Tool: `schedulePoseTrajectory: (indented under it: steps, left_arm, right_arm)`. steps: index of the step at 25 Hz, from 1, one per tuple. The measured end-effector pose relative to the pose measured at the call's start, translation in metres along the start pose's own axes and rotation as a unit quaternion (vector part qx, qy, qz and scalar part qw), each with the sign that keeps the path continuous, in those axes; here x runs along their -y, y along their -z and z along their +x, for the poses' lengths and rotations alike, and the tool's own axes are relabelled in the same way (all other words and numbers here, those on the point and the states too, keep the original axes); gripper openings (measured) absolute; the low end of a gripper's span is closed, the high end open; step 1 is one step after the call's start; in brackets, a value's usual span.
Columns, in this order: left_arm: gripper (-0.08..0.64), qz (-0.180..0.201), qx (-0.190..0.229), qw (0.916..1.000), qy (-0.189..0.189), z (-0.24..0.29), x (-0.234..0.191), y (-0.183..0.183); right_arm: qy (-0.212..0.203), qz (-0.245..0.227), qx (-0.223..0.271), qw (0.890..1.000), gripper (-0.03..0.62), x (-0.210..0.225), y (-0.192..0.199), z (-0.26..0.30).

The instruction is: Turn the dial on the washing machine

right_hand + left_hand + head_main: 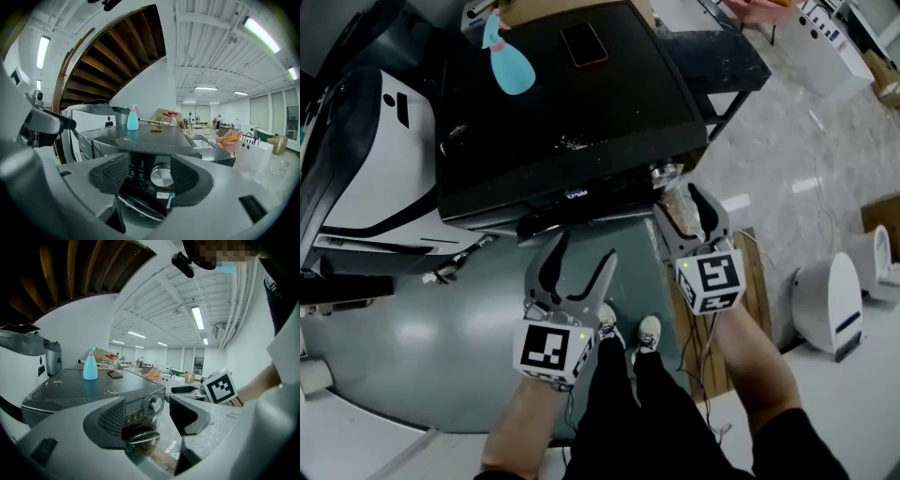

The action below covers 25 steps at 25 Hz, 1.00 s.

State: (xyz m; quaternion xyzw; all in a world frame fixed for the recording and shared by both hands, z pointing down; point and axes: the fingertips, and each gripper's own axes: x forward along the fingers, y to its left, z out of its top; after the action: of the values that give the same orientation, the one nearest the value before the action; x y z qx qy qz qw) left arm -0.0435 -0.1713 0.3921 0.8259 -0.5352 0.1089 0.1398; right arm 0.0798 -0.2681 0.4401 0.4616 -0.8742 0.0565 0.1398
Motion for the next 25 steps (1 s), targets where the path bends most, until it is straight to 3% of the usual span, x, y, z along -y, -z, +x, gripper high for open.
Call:
schedulePoseTrajectory:
  steps: [15, 25]
  left_arm:
    - [0.273, -0.020, -0.029, 0.9990, 0.026, 0.051, -0.013, 0.051]
    - [0.273, -0.028, -0.037, 0.9986, 0.026, 0.062, -0.014, 0.065]
  right_arm:
    - [0.027, -0.084, -0.062, 0.994, 0.278, 0.026, 0.064, 0.056]
    - [0.023, -0.125, -0.049, 0.991, 0.282, 0.030, 0.073, 0.078]
